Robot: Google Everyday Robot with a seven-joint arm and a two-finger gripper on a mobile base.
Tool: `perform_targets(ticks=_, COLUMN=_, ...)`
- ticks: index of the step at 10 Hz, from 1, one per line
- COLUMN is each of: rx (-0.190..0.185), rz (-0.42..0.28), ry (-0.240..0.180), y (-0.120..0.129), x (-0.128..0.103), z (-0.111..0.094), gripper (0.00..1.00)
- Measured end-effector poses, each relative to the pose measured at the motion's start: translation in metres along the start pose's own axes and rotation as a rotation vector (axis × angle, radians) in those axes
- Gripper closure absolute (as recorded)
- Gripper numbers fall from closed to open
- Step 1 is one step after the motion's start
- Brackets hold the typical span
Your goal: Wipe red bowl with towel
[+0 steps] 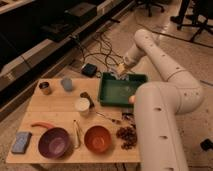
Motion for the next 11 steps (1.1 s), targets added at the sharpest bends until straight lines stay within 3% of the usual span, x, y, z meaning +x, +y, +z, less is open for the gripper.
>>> perform_targets(ticks=3, rx=-0.009, rz=-0.099, ry=0.021, y=0.059, x=0.028, z=-0.001, gripper=1.00)
perform_targets(ticks=5, rx=-0.006, rz=-0.144, ry=0.033, y=0.082, x=0.041, z=0.000, gripper=1.00)
perform_targets(ticks=9, rx=-0.008, rz=-0.161, ry=0.037, y=0.091, x=0.043, z=0.001, gripper=1.00)
perform_targets(ticks=11, rx=-0.031, rz=-0.186, ry=0.026, y=0.099, x=0.045, z=0.001, gripper=1.00)
